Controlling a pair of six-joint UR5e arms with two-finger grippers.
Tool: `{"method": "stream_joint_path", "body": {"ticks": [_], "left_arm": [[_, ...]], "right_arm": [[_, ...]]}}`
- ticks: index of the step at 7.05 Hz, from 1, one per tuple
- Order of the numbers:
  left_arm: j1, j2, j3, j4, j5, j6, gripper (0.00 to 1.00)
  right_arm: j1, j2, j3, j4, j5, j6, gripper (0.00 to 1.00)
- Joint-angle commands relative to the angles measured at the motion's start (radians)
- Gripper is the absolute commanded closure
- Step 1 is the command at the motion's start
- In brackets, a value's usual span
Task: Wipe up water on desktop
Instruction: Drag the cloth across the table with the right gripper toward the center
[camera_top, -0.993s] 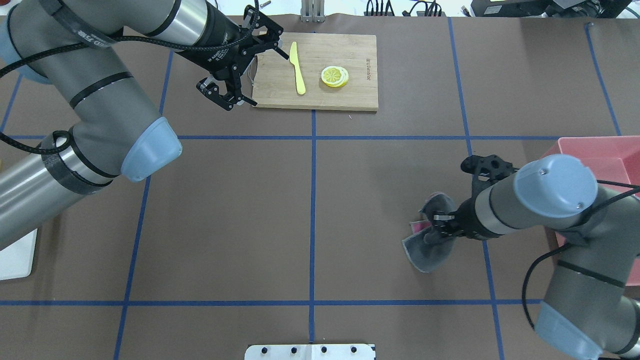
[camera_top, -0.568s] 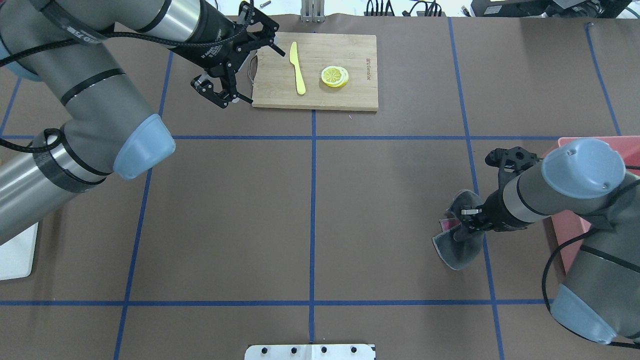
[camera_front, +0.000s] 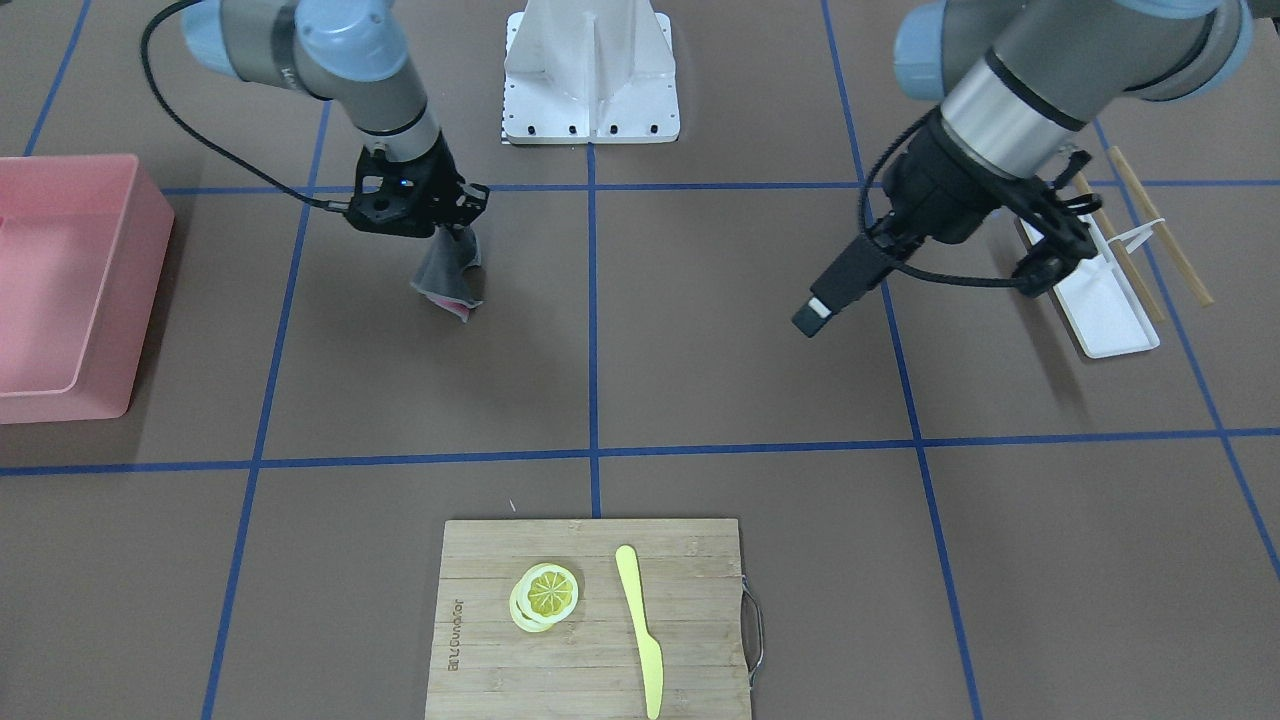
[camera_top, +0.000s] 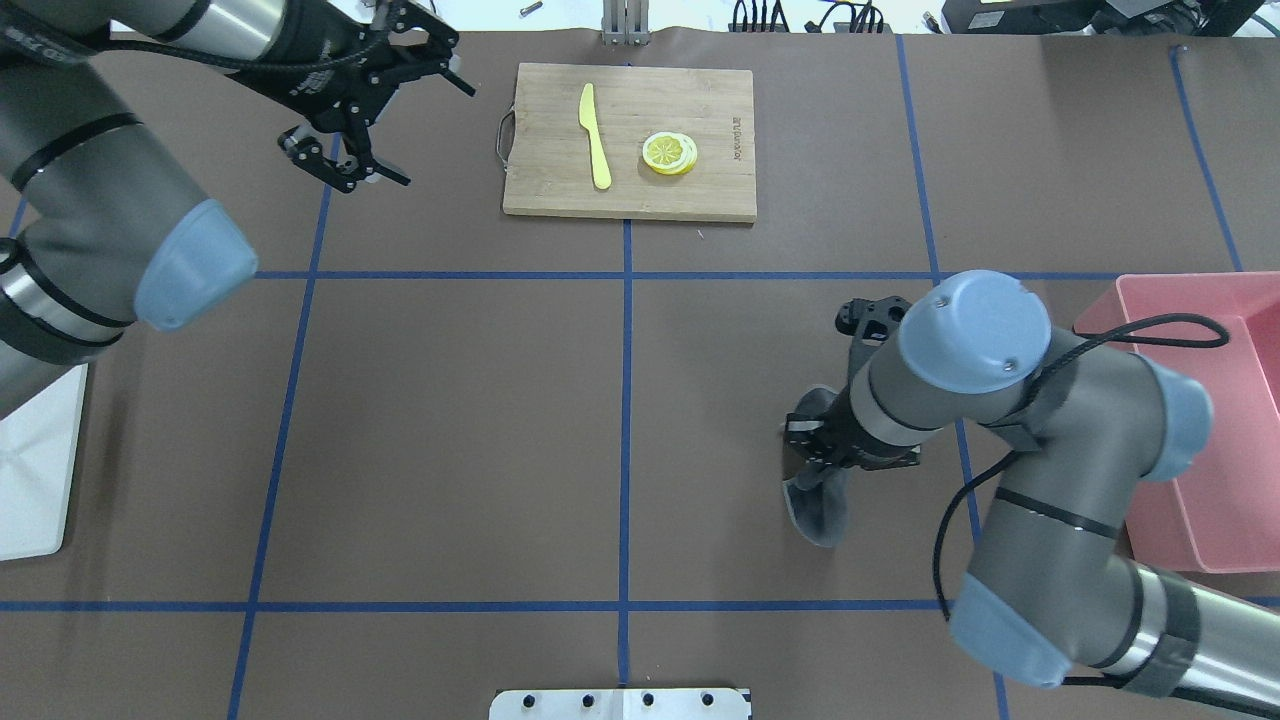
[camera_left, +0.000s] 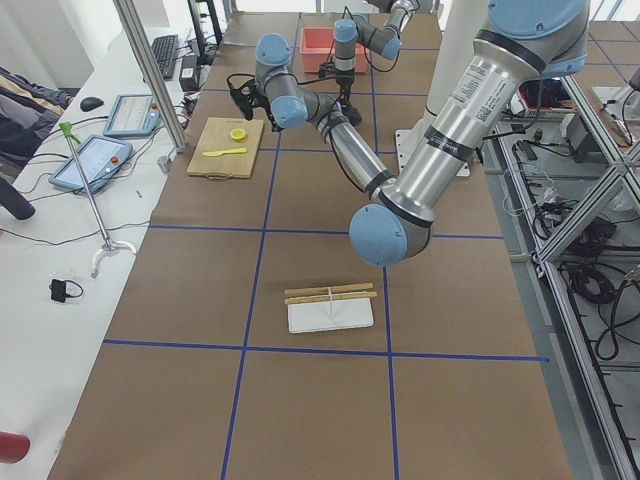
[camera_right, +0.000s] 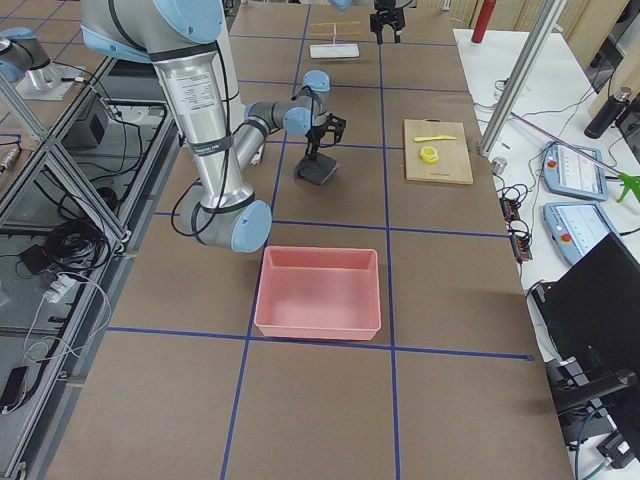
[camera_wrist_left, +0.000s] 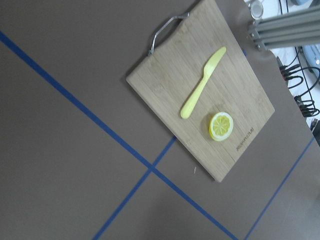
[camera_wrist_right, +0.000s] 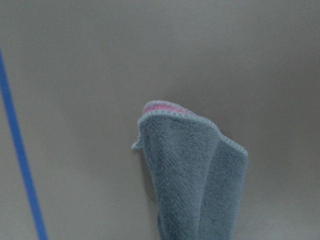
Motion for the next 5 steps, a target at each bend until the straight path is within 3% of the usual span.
{"method": "stream_joint_path", "body": {"ticks": [1,2,4,5], "left_arm": [[-0.092,0.152,-0.025,0.005,-0.001,0.315,0.02],[-0.108,0.213,-0.057,0.007,-0.001,0.433,0.02],[-0.206,0.325,-0.068,0.007,-0.002,0.723,0.02],[-0.240,0.382,-0.059,0.007,-0.007,0.882,0.02]], "right_arm": [[-0.060,0.200,-0.153,0.000,-0.048,0.124,1.00],[-0.047,0.166,-0.124,-0.002,-0.042,0.114,1.00],[0.082,-0.118,0.077,-0.014,0.050,-0.061,1.00],[0.151,-0.245,0.108,-0.006,0.102,-0.178,1.00]]}}
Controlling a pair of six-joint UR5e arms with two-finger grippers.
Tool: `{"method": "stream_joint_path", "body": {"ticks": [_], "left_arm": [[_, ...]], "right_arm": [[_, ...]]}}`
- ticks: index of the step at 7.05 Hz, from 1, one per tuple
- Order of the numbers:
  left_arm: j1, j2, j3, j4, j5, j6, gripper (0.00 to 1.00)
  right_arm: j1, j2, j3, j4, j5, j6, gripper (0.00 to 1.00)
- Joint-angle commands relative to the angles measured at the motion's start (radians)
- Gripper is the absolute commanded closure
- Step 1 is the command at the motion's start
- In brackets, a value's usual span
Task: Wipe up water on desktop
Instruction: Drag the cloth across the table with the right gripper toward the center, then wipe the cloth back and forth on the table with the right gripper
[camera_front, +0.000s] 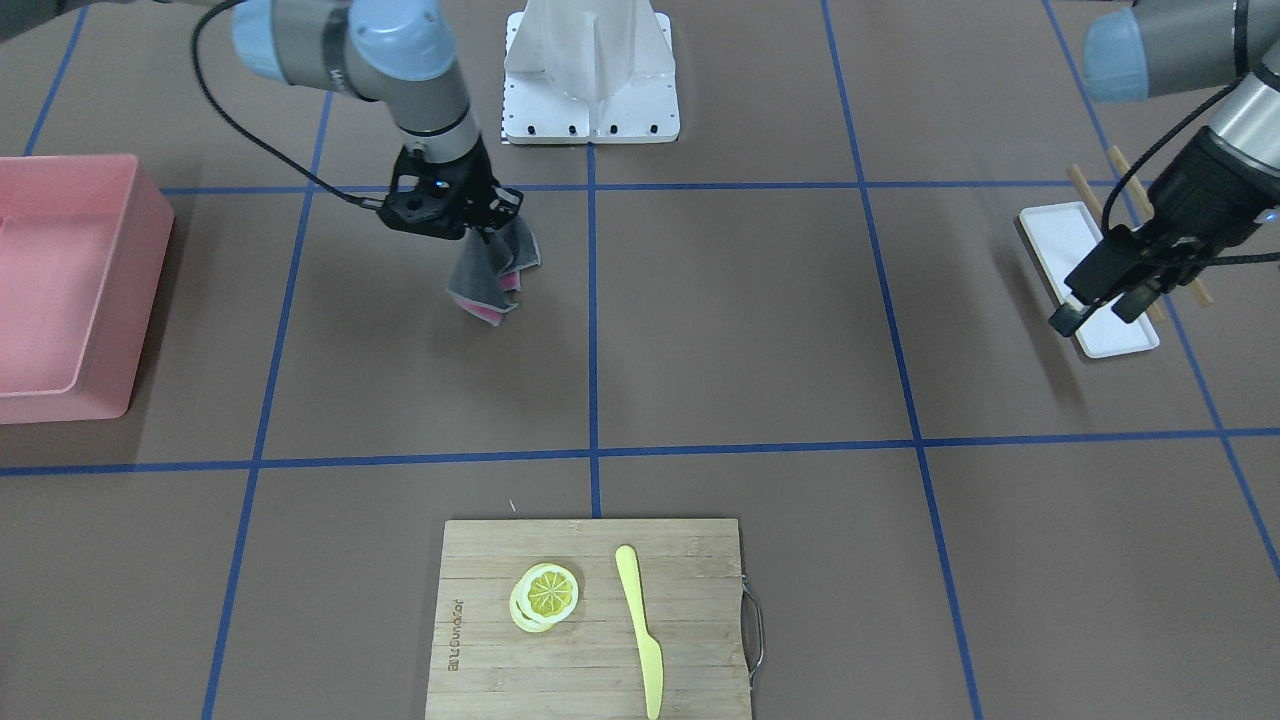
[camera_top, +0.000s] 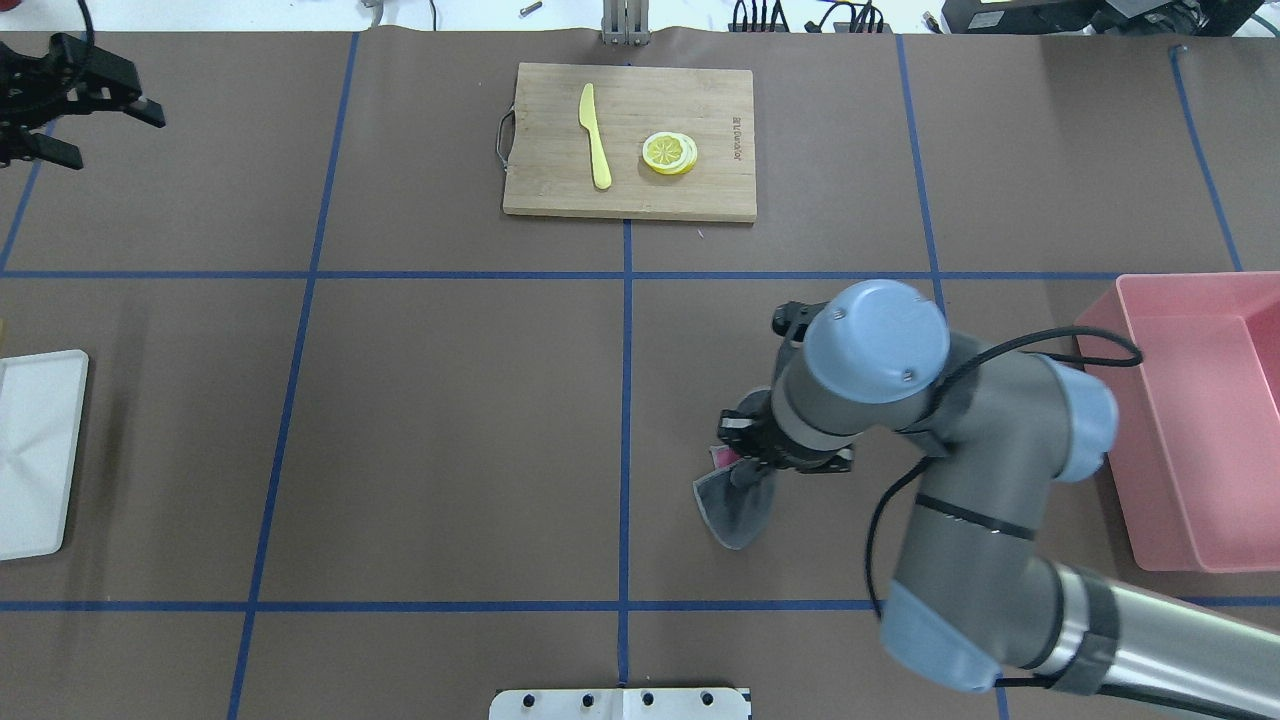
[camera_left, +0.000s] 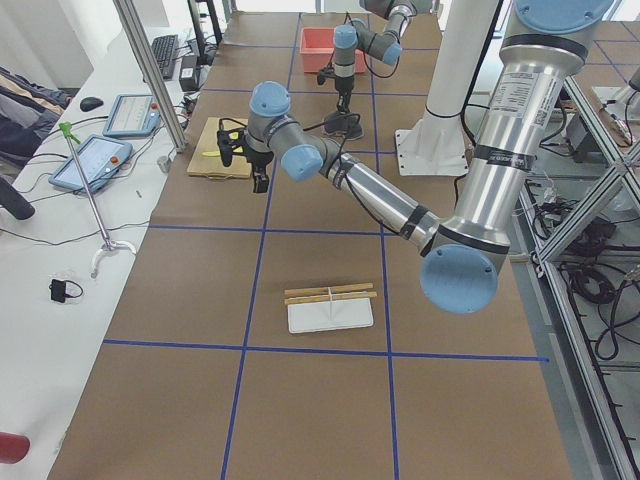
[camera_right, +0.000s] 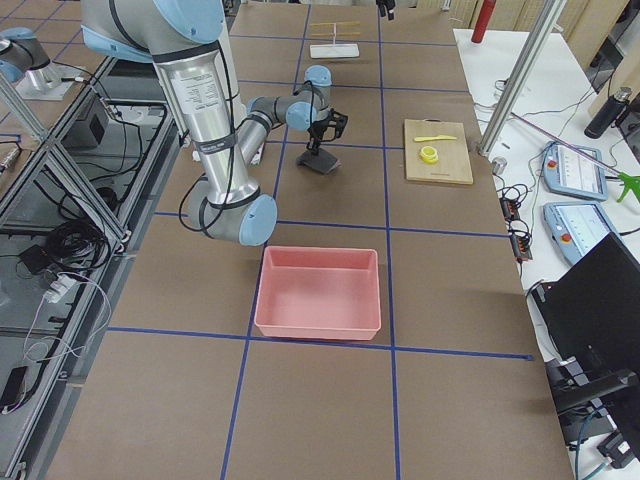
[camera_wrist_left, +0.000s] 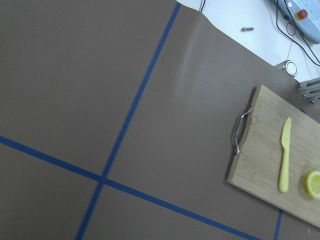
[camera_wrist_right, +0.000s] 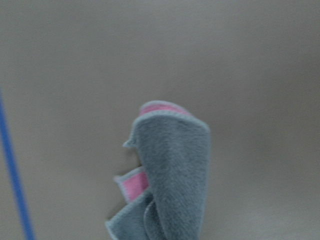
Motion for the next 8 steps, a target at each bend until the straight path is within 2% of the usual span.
{"method": "stream_joint_path", "body": {"ticks": [1,2,3,4,5,6,8], "left_arm": [[-0.094,0.100,0.015,0.002,-0.005,0.309,0.02],[-0.124,0.107,0.016,0.031,-0.005,0.379,0.02],[-0.134,0.131,0.019,0.058,-0.004,0.486,0.02],[-0.157,0.143,0.019,0.060,-0.004,0.567,0.02],[-0.177,0.147,0.024,0.074,-0.004,0.652,0.02],[-0.191,0.150,0.013,0.123,-0.005,0.688,0.02],[-0.192,0.148,0.024,0.129,-0.005,0.692,0.02]], "right_arm": [[0.132,-0.262,0.096,0.000,0.077,-0.275,1.00],[0.170,-0.312,0.099,0.000,0.077,-0.365,1.00],[0.177,-0.312,0.096,0.002,0.074,-0.393,1.00],[0.153,-0.243,0.088,-0.009,0.071,-0.371,1.00],[0.070,-0.164,0.081,-0.029,0.065,-0.250,1.00],[-0.005,-0.036,0.020,-0.029,0.041,-0.114,1.00],[-0.108,0.202,-0.127,-0.017,-0.025,0.084,1.00]]}}
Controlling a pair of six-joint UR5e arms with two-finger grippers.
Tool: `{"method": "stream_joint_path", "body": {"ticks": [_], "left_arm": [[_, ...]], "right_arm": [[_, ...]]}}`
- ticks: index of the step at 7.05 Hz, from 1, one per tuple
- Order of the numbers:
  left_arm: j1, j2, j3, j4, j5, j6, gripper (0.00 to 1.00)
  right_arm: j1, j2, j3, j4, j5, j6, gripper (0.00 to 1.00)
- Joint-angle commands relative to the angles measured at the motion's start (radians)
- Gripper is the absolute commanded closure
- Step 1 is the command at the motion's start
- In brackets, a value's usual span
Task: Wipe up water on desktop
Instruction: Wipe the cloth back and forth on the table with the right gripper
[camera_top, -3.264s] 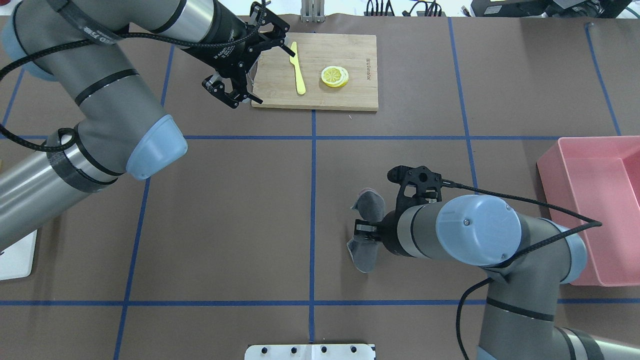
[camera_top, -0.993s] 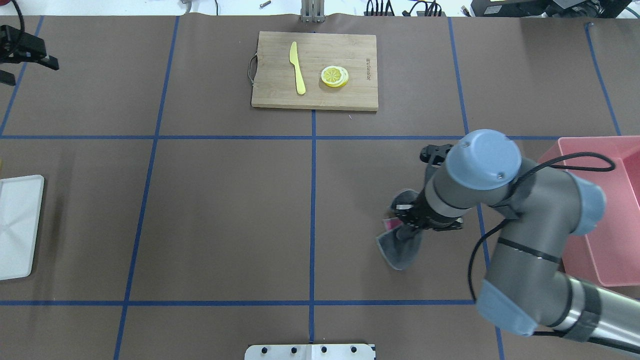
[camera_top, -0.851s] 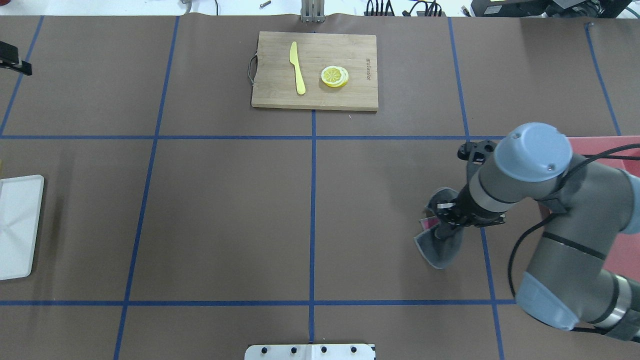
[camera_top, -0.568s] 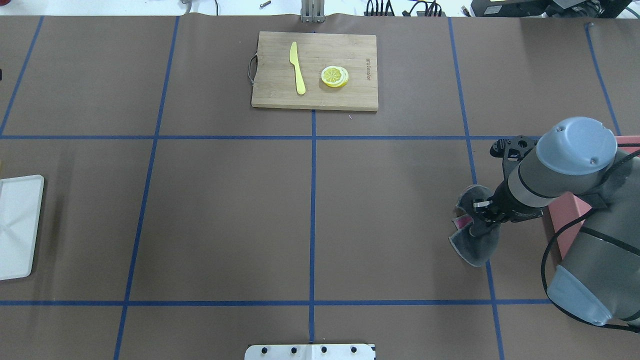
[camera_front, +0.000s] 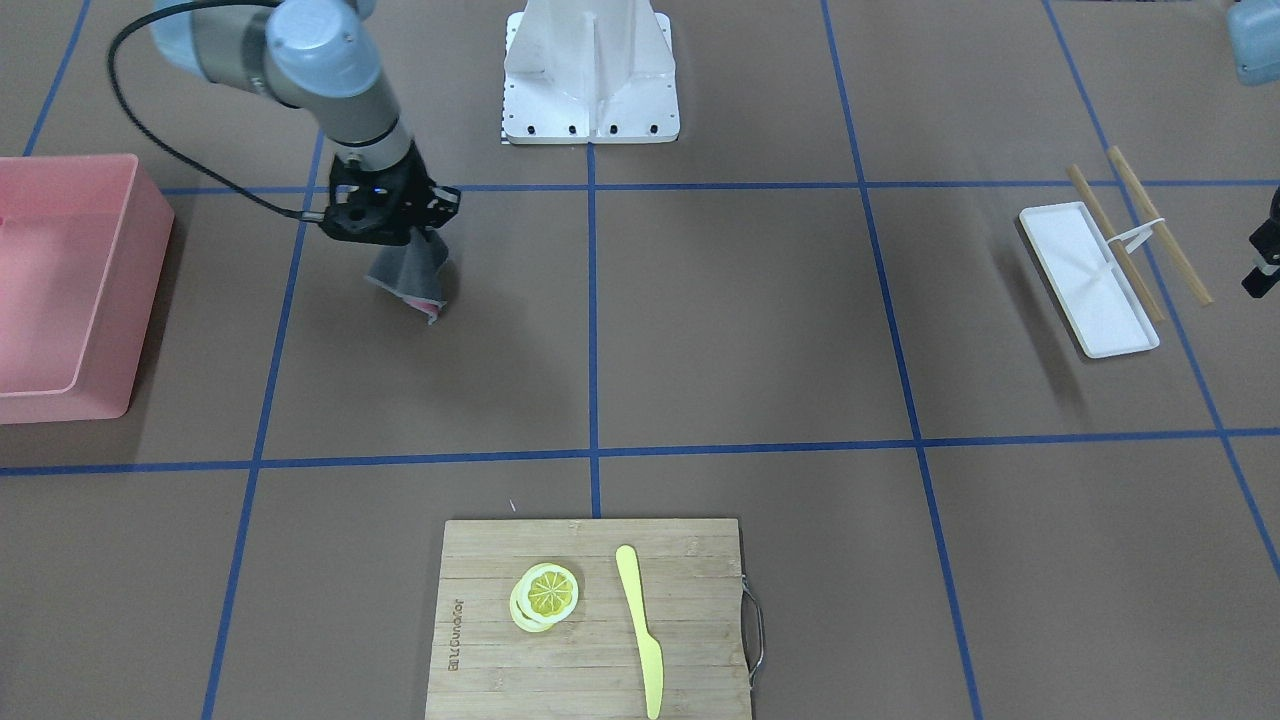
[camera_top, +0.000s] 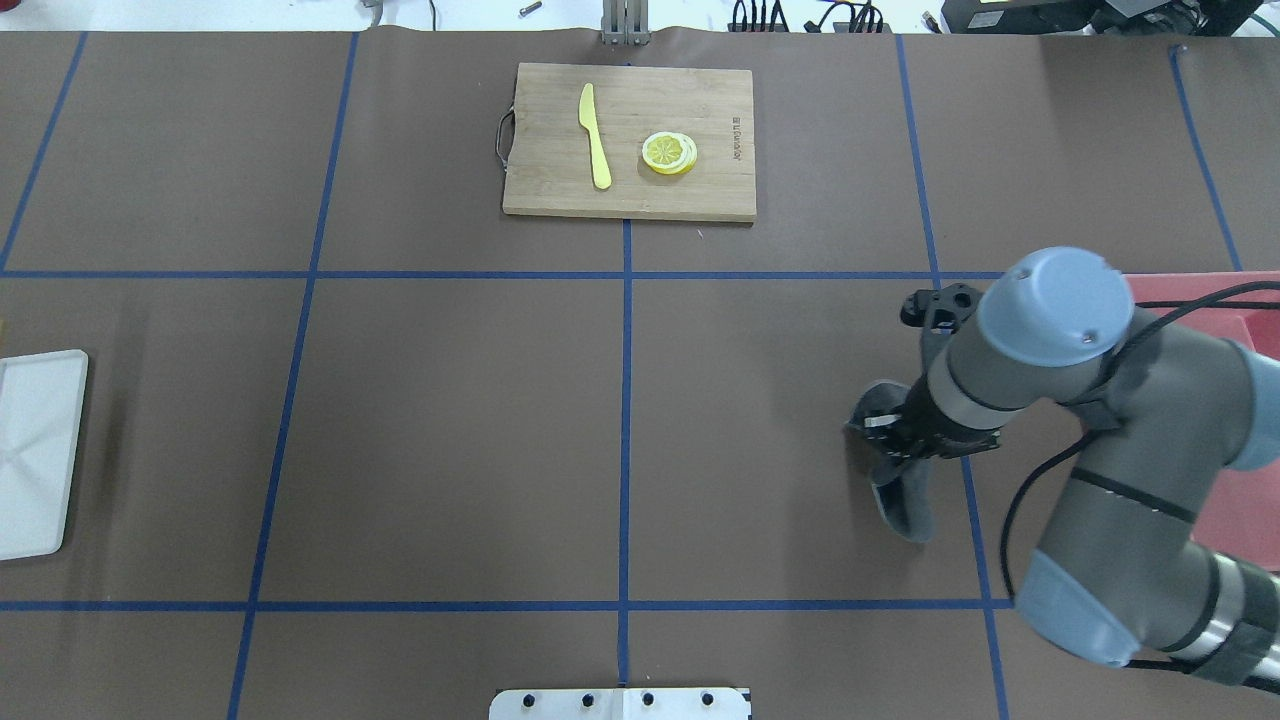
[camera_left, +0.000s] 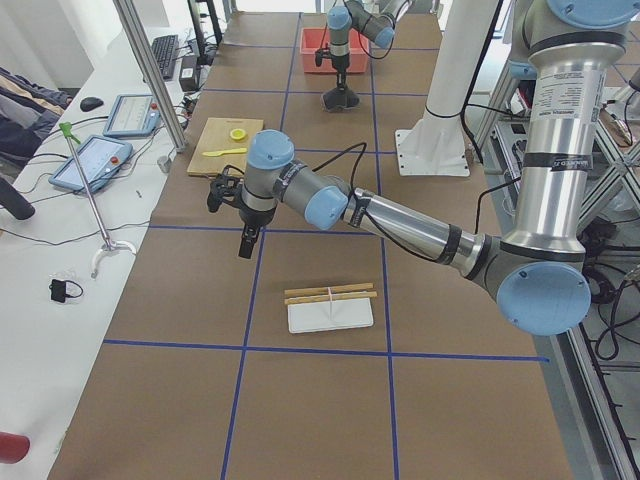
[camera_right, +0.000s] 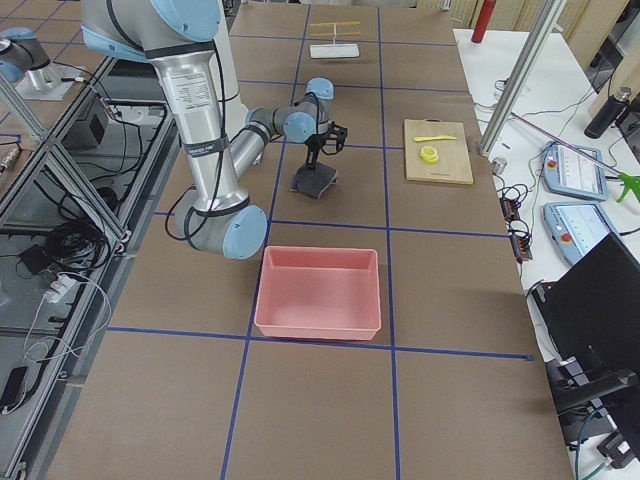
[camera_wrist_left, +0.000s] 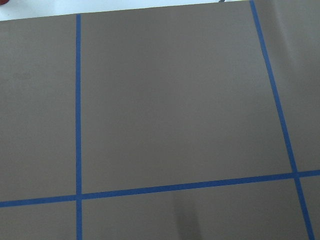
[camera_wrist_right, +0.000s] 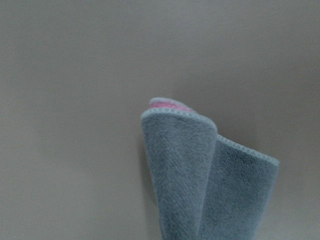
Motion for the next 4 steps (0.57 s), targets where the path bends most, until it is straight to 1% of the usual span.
{"method": "stream_joint_path", "body": {"ticks": [1,2,3,4], "left_arm": [[-0.005,0.003,0.005,0.009,0.000,0.013,0.02],[-0.011,0.004,0.016,0.012,0.001,0.077,0.02],[-0.031,0.001,0.037,0.018,0.001,0.132,0.02],[-0.032,-0.003,0.039,0.027,0.001,0.135,0.02]], "right_arm": [[-0.087,0.237,-0.167,0.012,-0.061,0.174,1.00],[-0.090,0.242,-0.171,0.010,-0.067,0.189,1.00],[-0.061,0.127,-0.081,0.012,-0.051,0.174,1.00],[-0.030,-0.029,0.054,0.012,-0.044,0.081,1.00]]}}
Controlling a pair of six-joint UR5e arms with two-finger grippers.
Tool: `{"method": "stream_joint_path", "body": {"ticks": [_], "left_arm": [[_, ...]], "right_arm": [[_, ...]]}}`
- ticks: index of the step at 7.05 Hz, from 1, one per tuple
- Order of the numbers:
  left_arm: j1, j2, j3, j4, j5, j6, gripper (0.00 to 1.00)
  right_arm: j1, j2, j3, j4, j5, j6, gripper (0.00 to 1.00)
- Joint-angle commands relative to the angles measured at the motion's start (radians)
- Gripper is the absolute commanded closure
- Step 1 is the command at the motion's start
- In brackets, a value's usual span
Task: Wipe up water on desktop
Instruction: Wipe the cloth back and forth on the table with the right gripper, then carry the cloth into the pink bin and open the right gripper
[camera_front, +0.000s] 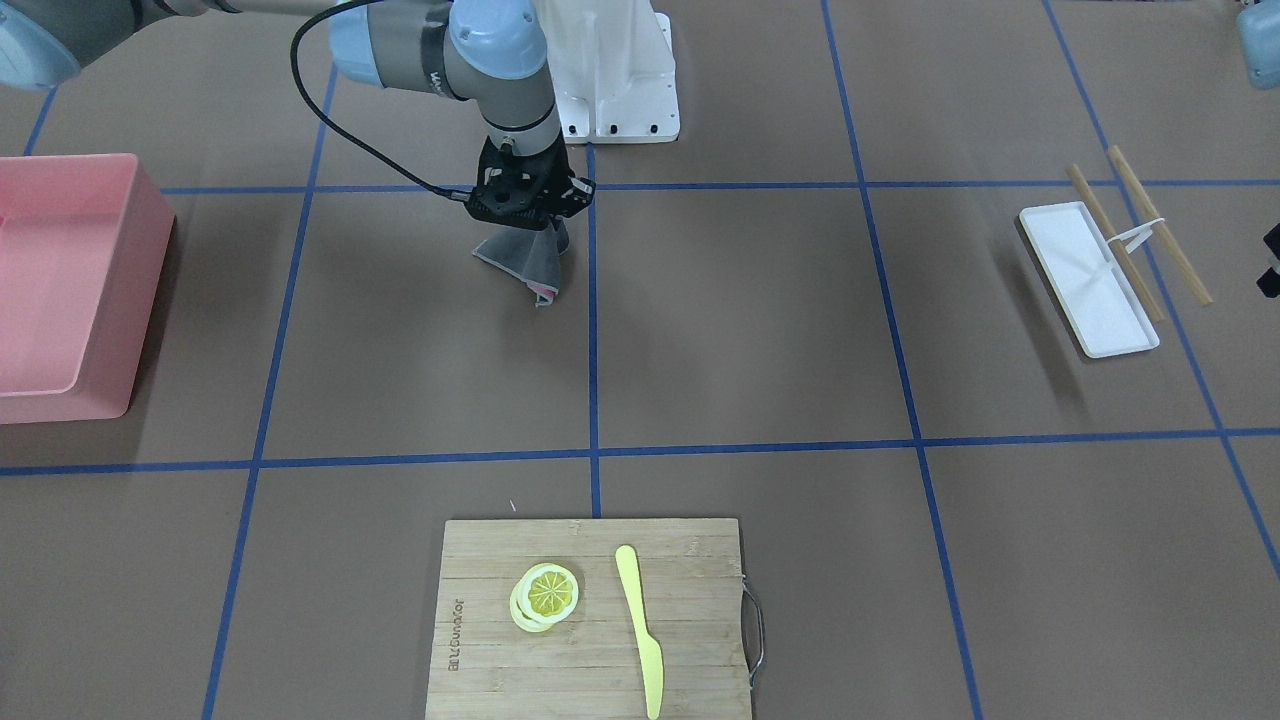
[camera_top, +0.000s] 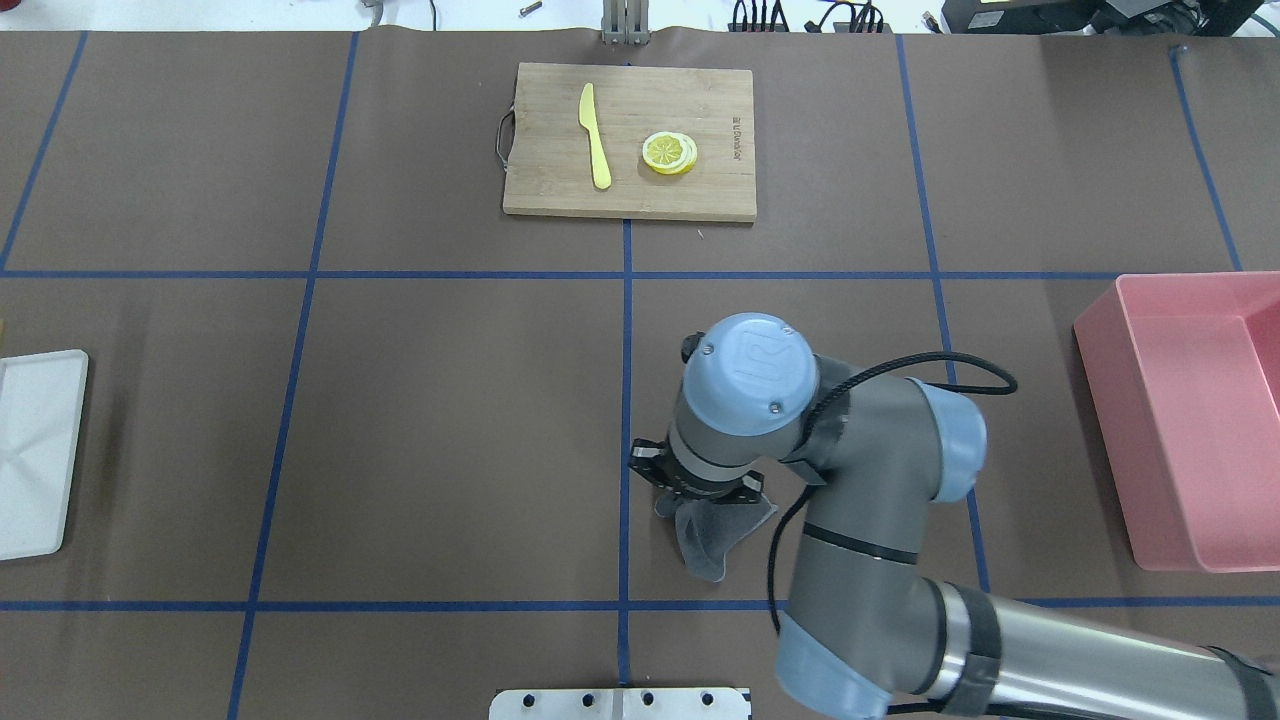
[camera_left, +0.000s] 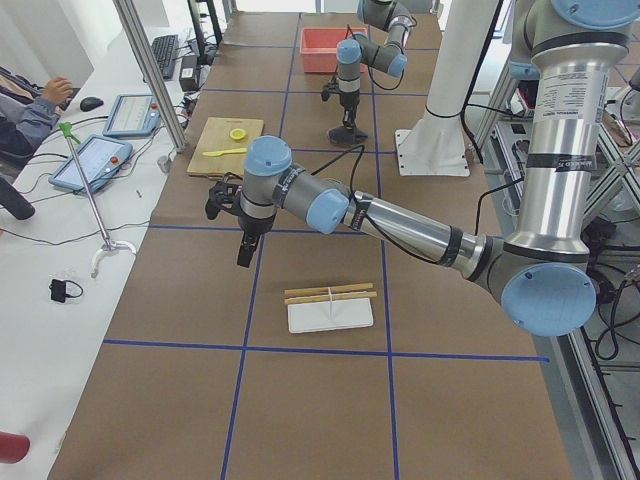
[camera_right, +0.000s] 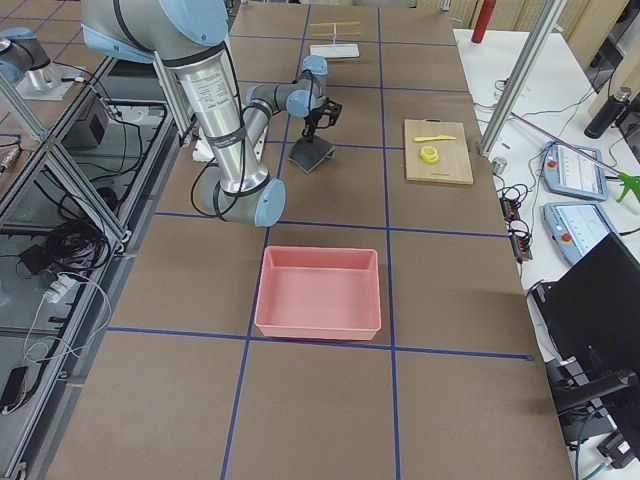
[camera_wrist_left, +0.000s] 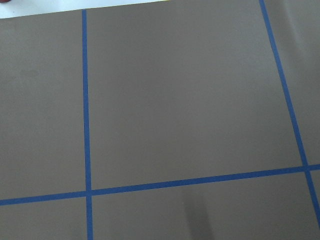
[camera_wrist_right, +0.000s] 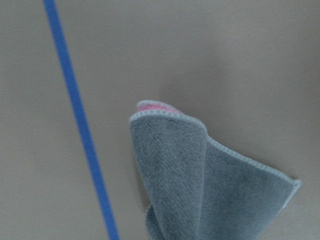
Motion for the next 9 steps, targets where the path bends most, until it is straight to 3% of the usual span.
{"method": "stream_joint_path", "body": {"ticks": [1,3,4,6,8,9], "left_arm": [[-0.014,-0.012,0.002,0.050,-0.001,0.027,0.02],[-0.022,-0.024,-0.004,0.068,-0.001,0.027,0.02],[-0.027,-0.024,-0.005,0.068,-0.003,0.026,0.02],[-0.042,-0.024,-0.003,0.068,-0.049,0.015,0.02],[-0.044,-0.023,-0.005,0.068,-0.049,0.015,0.02],[-0.044,-0.023,-0.005,0.068,-0.050,0.015,0.02]], "right_arm": [[0.073,-0.305,0.206,0.001,0.023,-0.187,1.00],[0.229,-0.454,0.255,-0.001,0.133,-0.367,1.00],[0.307,-0.517,0.327,-0.014,0.158,-0.433,1.00],[0.560,-0.553,0.397,-0.024,0.320,-0.483,1.00],[0.779,-0.648,0.376,-0.051,0.400,-0.831,1.00],[0.876,-0.703,0.368,-0.120,0.401,-1.080,1.00]]}}
